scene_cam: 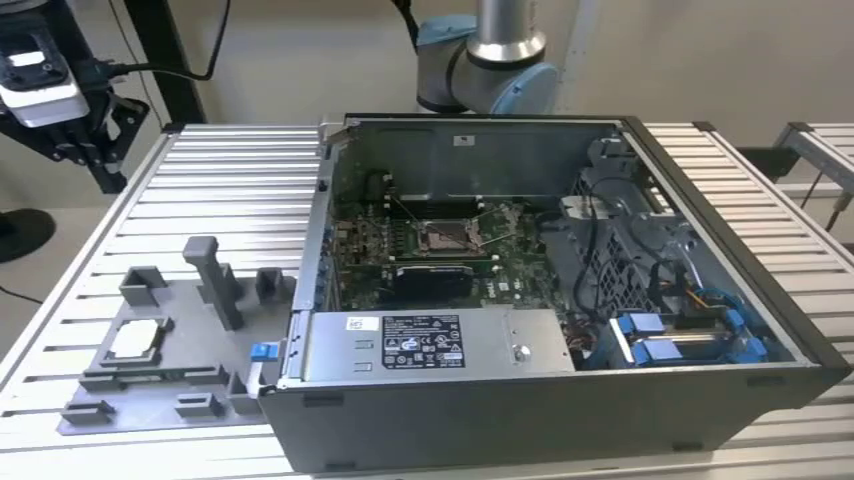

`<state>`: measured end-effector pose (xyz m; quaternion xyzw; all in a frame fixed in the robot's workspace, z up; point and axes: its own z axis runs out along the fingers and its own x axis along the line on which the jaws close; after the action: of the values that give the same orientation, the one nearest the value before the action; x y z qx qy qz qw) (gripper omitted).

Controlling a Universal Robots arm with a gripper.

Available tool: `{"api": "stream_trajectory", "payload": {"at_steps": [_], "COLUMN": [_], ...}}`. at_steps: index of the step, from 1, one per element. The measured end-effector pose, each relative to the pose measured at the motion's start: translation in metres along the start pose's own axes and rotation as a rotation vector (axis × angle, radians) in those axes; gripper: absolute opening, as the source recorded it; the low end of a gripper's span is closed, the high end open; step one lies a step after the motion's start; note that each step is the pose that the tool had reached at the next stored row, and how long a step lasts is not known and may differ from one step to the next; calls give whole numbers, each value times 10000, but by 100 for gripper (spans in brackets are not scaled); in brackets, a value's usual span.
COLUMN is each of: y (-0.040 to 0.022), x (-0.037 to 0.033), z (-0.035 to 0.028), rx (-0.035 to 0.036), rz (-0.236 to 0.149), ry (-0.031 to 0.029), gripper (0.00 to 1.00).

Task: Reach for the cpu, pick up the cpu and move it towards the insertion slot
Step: 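Reach for the cpu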

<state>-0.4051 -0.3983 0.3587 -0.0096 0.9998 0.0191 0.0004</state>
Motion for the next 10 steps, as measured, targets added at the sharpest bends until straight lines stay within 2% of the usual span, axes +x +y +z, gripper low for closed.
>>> {"api": "stream_trajectory", "payload": {"at_steps": [6, 10], "y": [-270, -404], "x": [33, 52], "z": [-8, -7], "rx": [0, -1], "rz": [-1, 0], "ry": [0, -1], "gripper": [0, 0]}}
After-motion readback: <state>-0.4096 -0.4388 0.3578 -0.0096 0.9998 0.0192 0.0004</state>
